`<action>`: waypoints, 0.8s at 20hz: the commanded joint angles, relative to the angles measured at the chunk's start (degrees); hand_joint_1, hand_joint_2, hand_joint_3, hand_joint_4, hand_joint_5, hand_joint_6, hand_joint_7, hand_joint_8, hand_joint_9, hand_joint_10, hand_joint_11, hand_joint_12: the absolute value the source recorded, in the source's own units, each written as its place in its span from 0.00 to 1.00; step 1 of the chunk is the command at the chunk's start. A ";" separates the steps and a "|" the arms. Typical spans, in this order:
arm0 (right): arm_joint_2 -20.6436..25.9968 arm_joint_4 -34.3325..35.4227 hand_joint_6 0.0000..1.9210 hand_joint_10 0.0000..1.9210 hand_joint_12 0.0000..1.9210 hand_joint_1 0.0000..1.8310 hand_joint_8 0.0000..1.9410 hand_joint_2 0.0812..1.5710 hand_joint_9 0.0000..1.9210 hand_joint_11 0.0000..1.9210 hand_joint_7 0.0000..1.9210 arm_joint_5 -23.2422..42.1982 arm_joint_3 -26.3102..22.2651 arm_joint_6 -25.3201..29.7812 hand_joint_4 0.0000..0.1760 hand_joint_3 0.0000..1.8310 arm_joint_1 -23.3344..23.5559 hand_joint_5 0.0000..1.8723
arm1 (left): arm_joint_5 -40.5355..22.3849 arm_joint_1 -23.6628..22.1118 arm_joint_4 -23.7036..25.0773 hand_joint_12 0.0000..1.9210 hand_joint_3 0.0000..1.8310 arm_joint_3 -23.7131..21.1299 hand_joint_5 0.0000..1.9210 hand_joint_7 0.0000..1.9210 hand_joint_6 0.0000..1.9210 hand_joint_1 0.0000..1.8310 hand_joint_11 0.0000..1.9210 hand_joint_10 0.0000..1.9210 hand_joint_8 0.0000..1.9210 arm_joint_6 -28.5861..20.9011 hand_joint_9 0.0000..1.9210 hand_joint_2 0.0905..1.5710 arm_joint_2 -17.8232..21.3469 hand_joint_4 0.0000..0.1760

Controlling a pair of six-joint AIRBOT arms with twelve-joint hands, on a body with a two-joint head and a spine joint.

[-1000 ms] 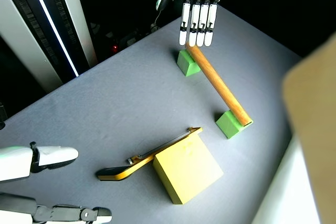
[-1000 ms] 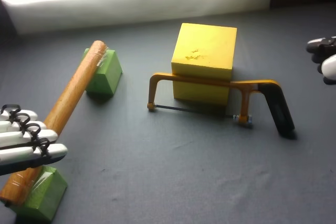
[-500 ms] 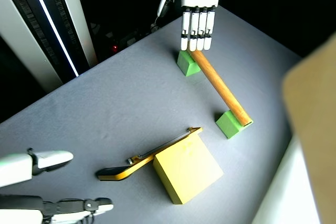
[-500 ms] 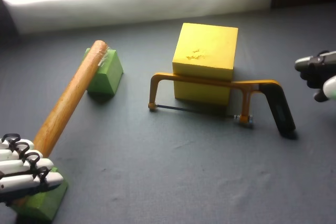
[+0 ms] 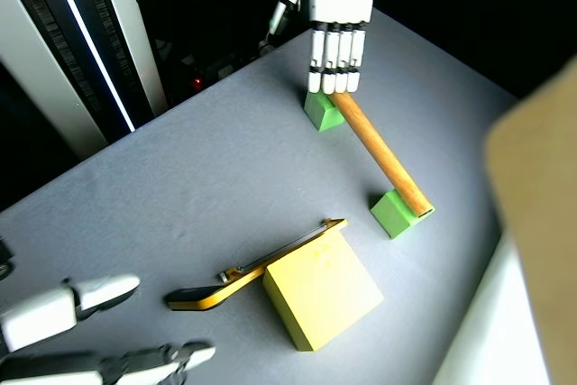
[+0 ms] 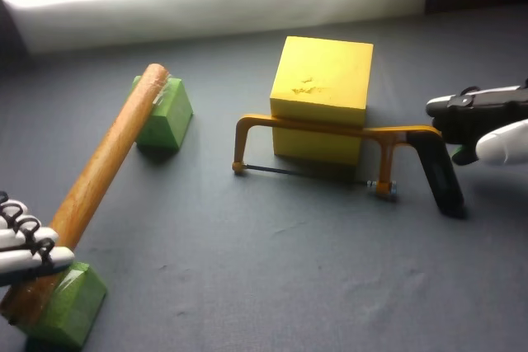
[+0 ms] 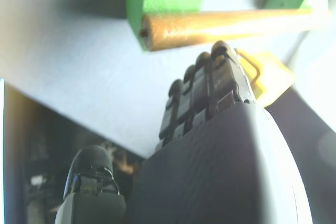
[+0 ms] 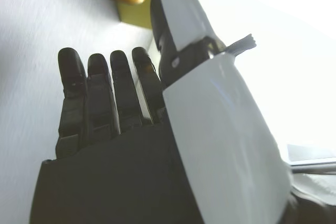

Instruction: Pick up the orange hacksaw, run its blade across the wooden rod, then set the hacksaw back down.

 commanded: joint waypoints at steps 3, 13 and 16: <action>-0.97 5.02 0.00 0.00 0.34 0.46 0.00 0.74 0.06 0.00 0.04 2.51 0.18 -1.35 0.00 0.00 0.31 0.04 | -5.73 -0.76 1.01 0.00 0.01 1.99 0.00 0.00 0.00 0.00 0.00 0.00 0.00 0.81 0.00 0.74 -0.30 0.00; -3.15 11.14 0.00 0.00 0.15 0.47 0.00 0.73 0.05 0.00 0.04 -1.36 0.49 -6.01 0.00 0.00 -0.12 0.05 | -4.83 0.99 3.37 0.00 0.00 2.55 0.00 0.00 0.00 0.00 0.00 0.00 0.00 0.45 0.00 0.74 -1.40 0.00; -4.60 13.87 0.00 0.00 0.22 0.46 0.00 0.73 0.06 0.00 0.05 -0.81 0.79 -8.49 0.00 0.00 -0.10 0.06 | -4.71 1.88 3.37 0.00 0.00 2.88 0.00 0.00 0.00 0.00 0.00 0.00 0.00 0.45 0.00 0.74 -1.63 0.00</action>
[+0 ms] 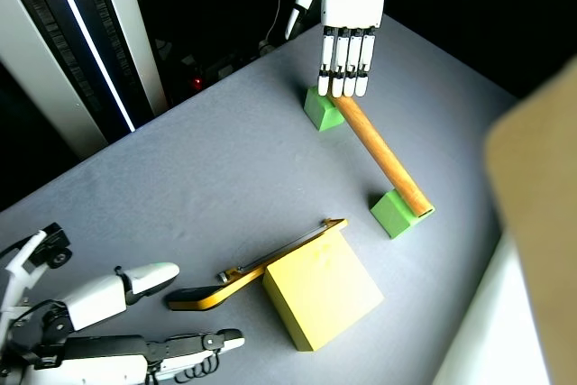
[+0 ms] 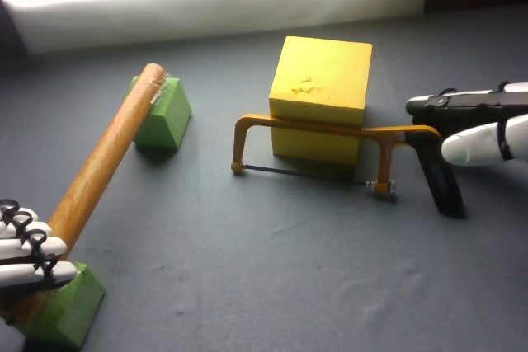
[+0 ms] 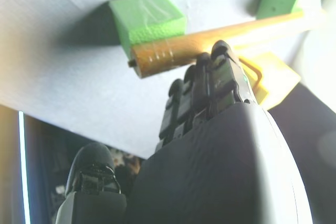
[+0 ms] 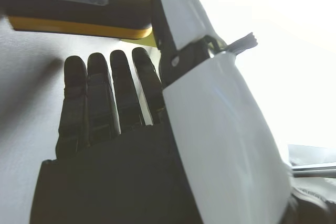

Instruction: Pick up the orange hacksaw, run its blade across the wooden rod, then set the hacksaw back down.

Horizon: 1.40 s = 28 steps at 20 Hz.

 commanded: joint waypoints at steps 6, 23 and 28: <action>-1.42 5.73 0.00 0.00 0.22 0.48 0.00 0.72 0.07 0.00 0.04 6.19 0.14 -4.27 0.00 0.00 0.28 0.06 | -1.31 0.72 -0.88 0.00 0.00 0.53 0.00 0.00 0.00 0.00 0.00 0.00 0.00 -0.04 0.00 0.74 0.11 0.00; -4.10 6.43 0.00 0.00 0.28 0.49 0.00 0.70 0.08 0.00 0.06 3.91 0.27 -6.32 0.00 0.00 0.77 0.08 | -1.31 -0.15 -0.89 0.00 0.00 0.65 0.00 0.00 0.00 0.00 0.00 0.00 0.00 -0.14 0.00 0.73 -0.31 0.00; -5.21 8.94 0.00 0.00 0.25 0.48 0.00 0.71 0.07 0.00 0.05 2.50 0.27 -9.15 0.00 0.00 0.99 0.07 | -1.32 -0.25 -0.89 0.00 0.00 0.75 0.00 0.00 0.00 0.00 0.00 0.00 0.00 -0.14 0.00 0.74 -0.30 0.00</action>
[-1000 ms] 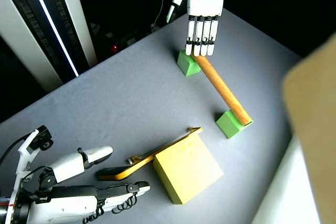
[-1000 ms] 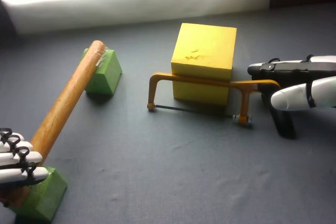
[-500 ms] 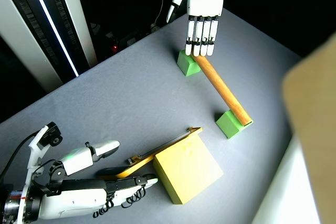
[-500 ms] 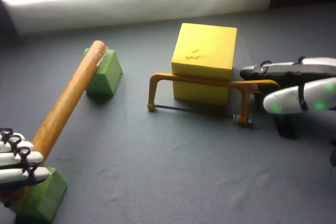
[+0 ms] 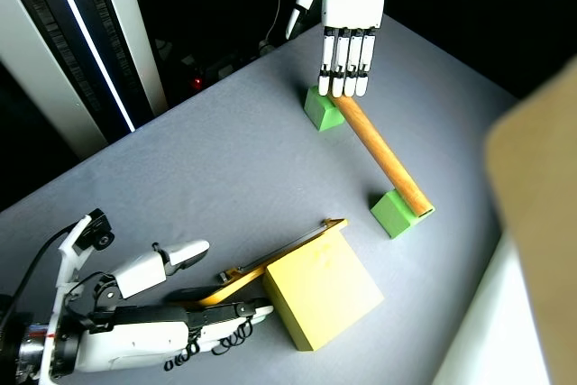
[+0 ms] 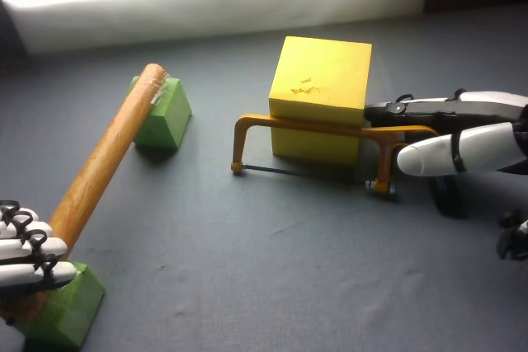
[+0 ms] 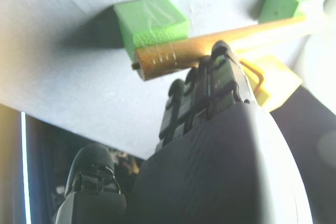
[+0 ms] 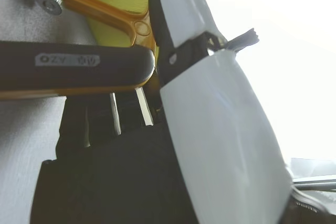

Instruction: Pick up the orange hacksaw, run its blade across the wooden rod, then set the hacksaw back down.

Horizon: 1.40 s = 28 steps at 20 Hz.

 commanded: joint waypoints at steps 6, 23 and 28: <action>-0.56 2.81 0.01 0.01 0.40 0.56 0.01 0.74 0.17 0.00 0.17 2.74 -0.07 -0.49 0.00 0.00 -0.28 0.19 | -0.95 -0.77 -0.90 0.00 0.00 0.37 0.00 0.00 0.00 0.00 0.00 0.00 0.00 -0.07 0.00 0.73 -0.12 0.00; 0.29 14.50 0.51 0.42 0.61 0.67 0.60 0.71 0.55 0.45 0.51 3.62 -4.12 -12.24 0.00 0.00 -0.83 0.48 | -0.95 -0.99 -0.90 0.00 0.00 0.40 0.00 0.00 0.00 0.00 0.00 0.00 0.00 -0.08 0.00 0.74 -0.18 0.00; 3.96 14.74 0.53 0.41 0.61 0.67 0.61 0.72 0.55 0.45 0.51 6.83 -6.82 -16.77 0.00 0.00 1.46 0.46 | -0.94 -1.01 -0.90 0.00 0.00 0.45 0.00 0.00 0.00 0.00 0.00 0.00 0.00 -0.08 0.00 0.74 -0.18 0.00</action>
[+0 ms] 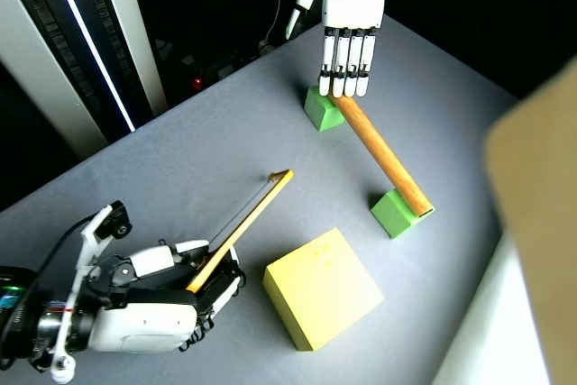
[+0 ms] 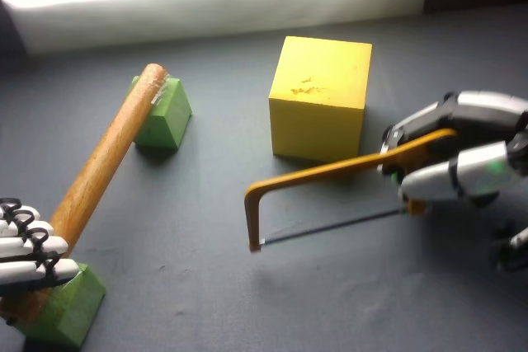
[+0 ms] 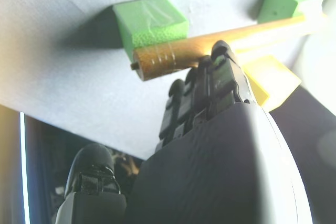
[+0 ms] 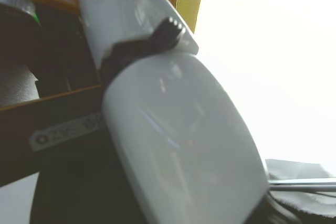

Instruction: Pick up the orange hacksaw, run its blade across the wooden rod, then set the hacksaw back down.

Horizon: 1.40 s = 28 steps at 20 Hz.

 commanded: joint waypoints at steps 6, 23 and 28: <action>7.50 14.93 0.53 0.43 0.62 0.67 0.61 0.72 0.55 0.45 0.51 11.99 -8.96 -17.98 0.00 0.00 3.32 0.46 | -1.20 -0.38 -1.01 0.00 0.00 0.48 0.00 0.00 0.00 0.00 0.00 0.00 0.00 -0.03 0.00 0.74 -0.13 0.00; 1.33 14.48 0.52 0.42 0.61 0.68 0.57 0.71 0.56 0.45 0.53 1.04 -10.15 -51.89 0.00 0.00 22.31 0.46 | -1.22 -0.71 -1.01 0.00 0.00 0.81 0.00 0.00 0.00 0.00 0.00 0.00 0.00 -0.04 0.00 0.74 -0.46 0.00; -1.32 29.72 0.54 0.44 0.64 0.67 0.61 0.72 0.54 0.43 0.51 1.38 -11.30 -63.64 0.00 0.00 23.98 0.45 | -1.22 -0.76 -1.01 0.00 0.00 0.77 0.00 0.00 0.00 0.00 0.00 0.00 0.00 -0.04 0.00 0.74 -0.46 0.00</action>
